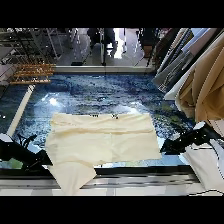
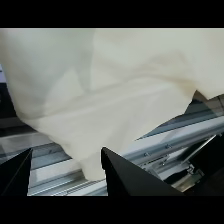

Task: Fold the clothes and pants, and hang the long-sleeved shirts on hangers.

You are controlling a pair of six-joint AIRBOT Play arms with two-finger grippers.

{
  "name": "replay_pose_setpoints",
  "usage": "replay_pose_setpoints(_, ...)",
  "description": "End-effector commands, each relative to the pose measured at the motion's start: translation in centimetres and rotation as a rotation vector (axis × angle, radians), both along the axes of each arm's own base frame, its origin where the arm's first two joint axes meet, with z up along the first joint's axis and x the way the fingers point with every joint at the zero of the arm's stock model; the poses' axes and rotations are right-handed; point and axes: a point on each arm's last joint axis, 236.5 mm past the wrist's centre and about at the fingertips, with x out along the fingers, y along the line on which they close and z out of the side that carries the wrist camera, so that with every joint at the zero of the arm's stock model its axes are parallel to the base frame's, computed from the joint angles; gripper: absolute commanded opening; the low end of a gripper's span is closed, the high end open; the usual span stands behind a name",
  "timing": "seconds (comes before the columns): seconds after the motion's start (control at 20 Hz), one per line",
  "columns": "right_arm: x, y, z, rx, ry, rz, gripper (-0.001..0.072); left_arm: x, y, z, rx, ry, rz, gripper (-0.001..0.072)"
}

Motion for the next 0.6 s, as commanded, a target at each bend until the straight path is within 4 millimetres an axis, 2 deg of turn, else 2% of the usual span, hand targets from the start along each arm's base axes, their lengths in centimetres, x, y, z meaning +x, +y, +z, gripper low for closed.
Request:
replay_pose_setpoints(0.0,-0.7,0.4,-0.8,0.018,-0.027,0.039,0.0429,-1.6,-0.4,-1.2,0.008,0.024,0.003,0.0475)
replay_pose_setpoints(0.15,-0.2,0.8,-1.0,0.031,-0.053,0.029,0.0428,-2.0,-1.2,-2.3,0.011,0.019,-0.002,0.0476)
replay_pose_setpoints(0.3,0.1,1.3,-0.7,0.056,-0.065,0.02,0.0423,-1.1,-2.4,-3.6,0.041,-0.036,-0.019,0.0474)
replay_pose_setpoints(0.35,0.1,1.6,-0.5,0.07,-0.065,0.017,0.0372,-0.6,-2.7,-3.9,0.051,-0.056,-0.027,0.0452)
replay_pose_setpoints(0.4,0.1,1.9,-0.2,0.089,-0.062,0.016,0.0338,-0.1,-3.1,-4.0,0.054,-0.074,-0.03,0.0311)
replay_pose_setpoints(0.45,-0.1,2.3,0.0,0.108,-0.056,0.018,0.0338,0.2,-3.4,-4.0,0.05,-0.083,-0.029,0.0186)
replay_pose_setpoints(0.5,-0.5,2.8,0.1,0.122,-0.042,0.027,0.0337,0.2,-3.5,-3.9,0.047,-0.084,-0.025,0.0157)
replay_pose_setpoints(0.55,-0.9,3.2,0.0,0.128,-0.03,0.038,0.0337,0.2,-3.4,-3.9,0.048,-0.084,-0.025,0.0157)
